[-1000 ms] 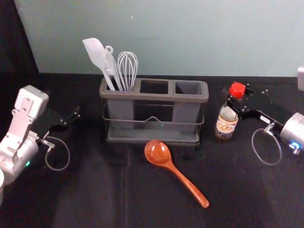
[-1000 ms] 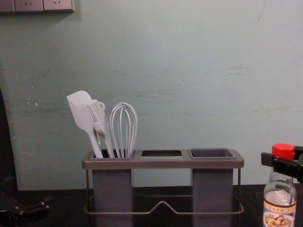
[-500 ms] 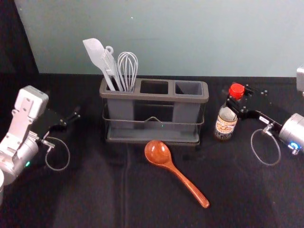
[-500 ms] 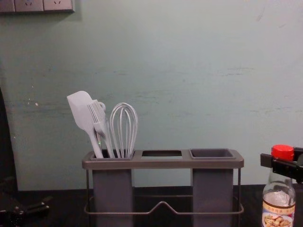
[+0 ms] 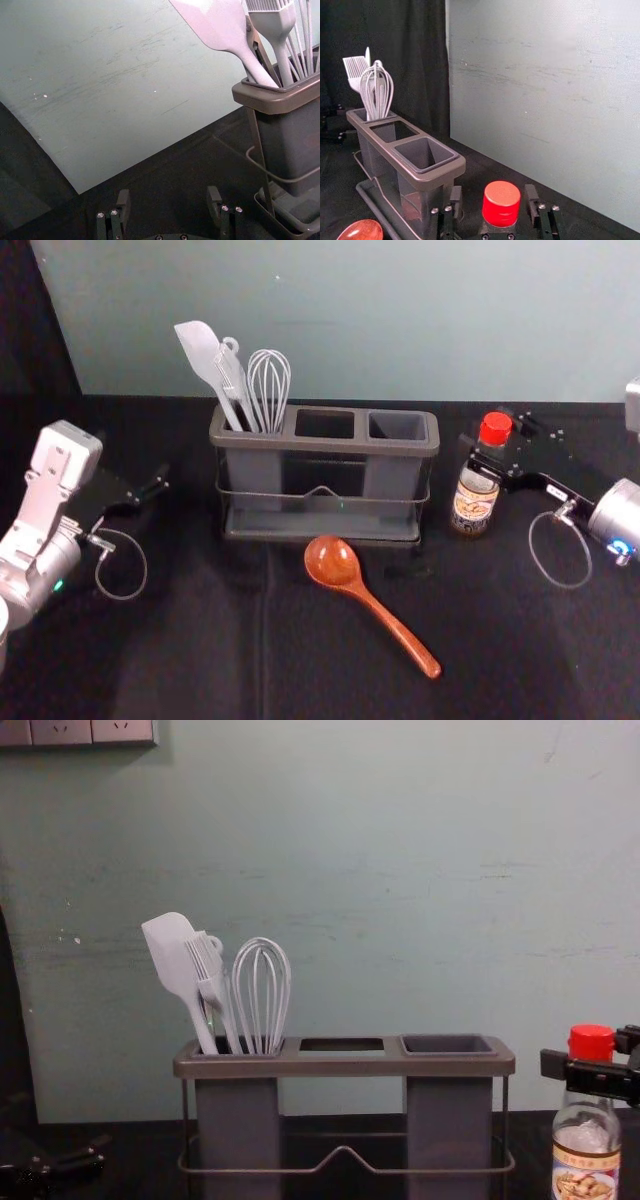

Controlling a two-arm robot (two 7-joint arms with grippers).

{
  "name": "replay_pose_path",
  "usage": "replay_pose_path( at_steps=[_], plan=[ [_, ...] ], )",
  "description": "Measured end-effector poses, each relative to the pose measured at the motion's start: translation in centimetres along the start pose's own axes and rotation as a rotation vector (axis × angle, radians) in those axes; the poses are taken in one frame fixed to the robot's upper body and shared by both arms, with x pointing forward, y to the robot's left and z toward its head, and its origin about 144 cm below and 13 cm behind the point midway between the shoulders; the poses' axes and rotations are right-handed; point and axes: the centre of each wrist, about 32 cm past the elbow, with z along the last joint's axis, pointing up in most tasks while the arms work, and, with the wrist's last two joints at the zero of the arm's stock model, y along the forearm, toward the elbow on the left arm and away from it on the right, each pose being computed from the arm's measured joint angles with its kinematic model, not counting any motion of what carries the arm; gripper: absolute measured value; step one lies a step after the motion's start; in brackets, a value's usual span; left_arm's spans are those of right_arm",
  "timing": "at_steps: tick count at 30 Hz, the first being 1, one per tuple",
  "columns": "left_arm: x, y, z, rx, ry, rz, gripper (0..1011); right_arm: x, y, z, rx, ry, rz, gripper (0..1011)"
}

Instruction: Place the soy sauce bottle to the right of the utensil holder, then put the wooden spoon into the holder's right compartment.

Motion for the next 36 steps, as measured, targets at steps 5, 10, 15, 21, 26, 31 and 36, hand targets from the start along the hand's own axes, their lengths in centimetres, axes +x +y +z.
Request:
replay_pose_path(
  at_steps=[5,10,15,21,26,31,36],
  plan=[
    [0.0,0.0,0.0,0.0,0.0,0.0,1005,0.0,0.0,0.0,0.0,-0.001,0.0,911],
    [0.0,0.0,0.0,0.0,0.0,0.0,1005,0.0,0.0,0.0,0.0,-0.001,0.0,1000],
    [0.0,0.0,0.0,0.0,0.0,0.0,1005,0.0,0.0,0.0,0.0,-0.001,0.0,1000],
    [0.0,0.0,0.0,0.0,0.0,0.0,1005,0.0,-0.4,0.4,0.012,-0.007,-0.008,1000],
    [0.0,0.0,0.0,0.0,0.0,0.0,1005,-0.2,-1.1,1.3,0.033,-0.028,-0.03,1000],
    [0.0,0.0,0.0,0.0,0.0,0.0,1005,-0.6,-2.1,3.0,0.038,-0.069,-0.043,1002],
    [0.0,0.0,0.0,0.0,0.0,0.0,1005,-1.5,-2.7,4.8,0.043,-0.091,-0.022,1000]
  ],
)
